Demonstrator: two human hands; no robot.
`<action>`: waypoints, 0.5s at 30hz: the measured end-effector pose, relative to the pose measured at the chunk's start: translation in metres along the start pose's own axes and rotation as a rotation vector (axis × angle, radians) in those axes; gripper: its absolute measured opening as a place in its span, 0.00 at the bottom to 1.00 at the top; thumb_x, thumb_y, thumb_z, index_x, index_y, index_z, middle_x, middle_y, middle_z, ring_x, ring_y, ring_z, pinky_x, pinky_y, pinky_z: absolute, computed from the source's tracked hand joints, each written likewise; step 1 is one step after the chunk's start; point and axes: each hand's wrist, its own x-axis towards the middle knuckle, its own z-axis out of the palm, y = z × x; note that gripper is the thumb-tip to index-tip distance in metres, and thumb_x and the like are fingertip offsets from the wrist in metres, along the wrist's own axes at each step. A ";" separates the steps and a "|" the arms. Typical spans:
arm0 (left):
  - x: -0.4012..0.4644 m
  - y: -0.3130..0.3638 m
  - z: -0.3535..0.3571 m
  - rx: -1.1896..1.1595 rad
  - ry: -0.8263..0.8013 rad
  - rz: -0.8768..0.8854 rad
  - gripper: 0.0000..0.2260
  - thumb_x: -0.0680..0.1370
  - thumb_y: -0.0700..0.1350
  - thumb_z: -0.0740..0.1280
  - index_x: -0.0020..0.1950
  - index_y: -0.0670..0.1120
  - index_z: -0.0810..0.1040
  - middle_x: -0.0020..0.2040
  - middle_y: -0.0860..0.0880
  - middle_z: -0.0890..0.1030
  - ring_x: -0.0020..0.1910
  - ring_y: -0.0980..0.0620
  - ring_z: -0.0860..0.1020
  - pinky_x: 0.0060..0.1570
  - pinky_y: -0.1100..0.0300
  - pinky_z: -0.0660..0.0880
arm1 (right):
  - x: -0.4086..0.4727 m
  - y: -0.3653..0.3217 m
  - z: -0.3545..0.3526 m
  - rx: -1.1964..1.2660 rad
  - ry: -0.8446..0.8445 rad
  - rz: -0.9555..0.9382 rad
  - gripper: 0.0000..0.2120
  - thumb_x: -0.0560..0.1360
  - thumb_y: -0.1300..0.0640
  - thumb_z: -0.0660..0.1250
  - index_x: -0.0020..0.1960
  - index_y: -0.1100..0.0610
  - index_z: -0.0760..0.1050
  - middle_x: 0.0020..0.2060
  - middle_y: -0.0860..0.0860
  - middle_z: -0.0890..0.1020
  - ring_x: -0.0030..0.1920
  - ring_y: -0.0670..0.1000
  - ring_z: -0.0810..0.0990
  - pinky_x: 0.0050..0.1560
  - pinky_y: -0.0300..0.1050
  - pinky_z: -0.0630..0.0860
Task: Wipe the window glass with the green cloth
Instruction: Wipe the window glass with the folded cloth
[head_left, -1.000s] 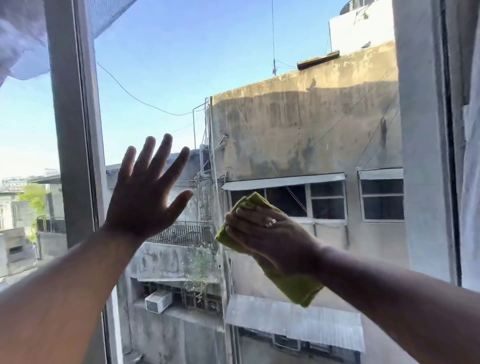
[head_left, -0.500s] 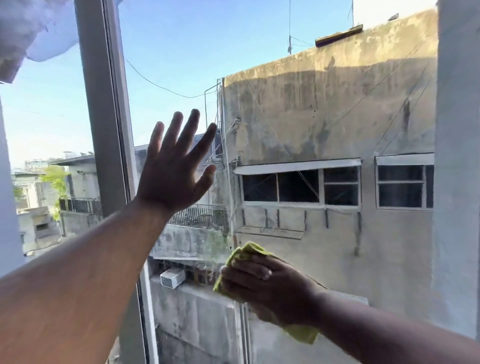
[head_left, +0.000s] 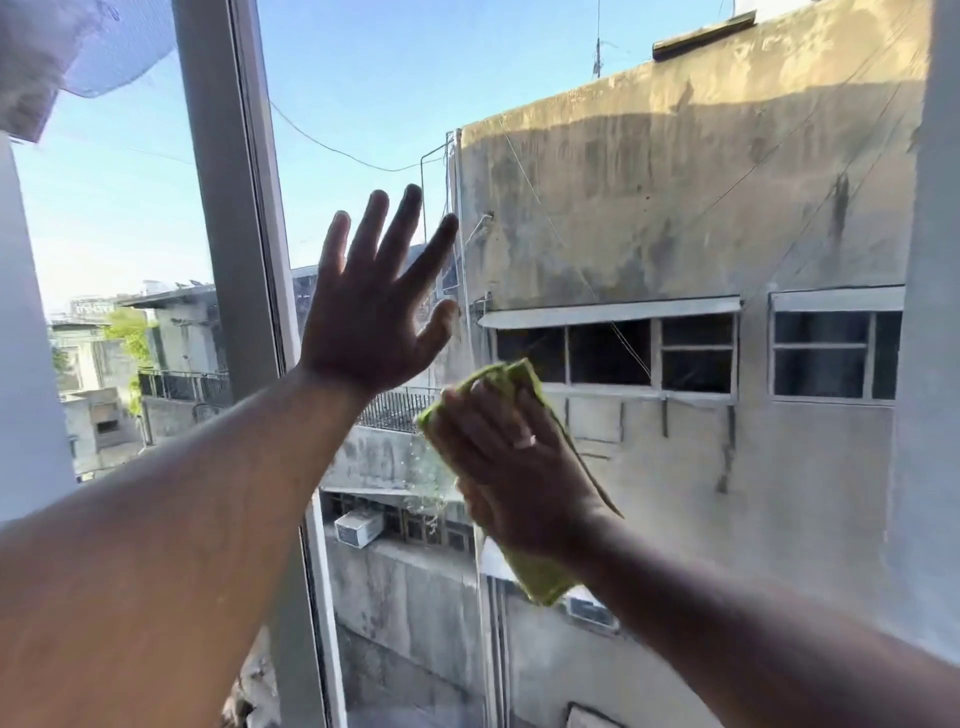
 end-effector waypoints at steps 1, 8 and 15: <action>0.001 -0.002 -0.001 -0.004 -0.014 -0.002 0.29 0.82 0.60 0.51 0.82 0.51 0.55 0.83 0.41 0.55 0.82 0.38 0.53 0.79 0.37 0.52 | -0.019 -0.011 0.002 -0.009 -0.061 -0.146 0.32 0.74 0.48 0.61 0.77 0.51 0.62 0.76 0.52 0.67 0.75 0.57 0.65 0.77 0.63 0.54; -0.001 0.000 -0.005 -0.032 -0.026 -0.003 0.30 0.82 0.59 0.53 0.82 0.51 0.55 0.83 0.40 0.55 0.82 0.37 0.53 0.79 0.37 0.51 | -0.045 0.095 -0.016 -0.104 -0.130 -0.061 0.31 0.75 0.50 0.63 0.77 0.52 0.64 0.75 0.55 0.69 0.75 0.59 0.66 0.77 0.63 0.56; -0.002 -0.001 -0.003 -0.033 -0.001 0.003 0.29 0.82 0.60 0.52 0.82 0.50 0.55 0.83 0.40 0.55 0.82 0.38 0.53 0.79 0.37 0.51 | -0.046 0.009 0.000 -0.022 -0.157 -0.325 0.33 0.75 0.50 0.62 0.79 0.52 0.59 0.77 0.53 0.66 0.77 0.57 0.63 0.77 0.65 0.54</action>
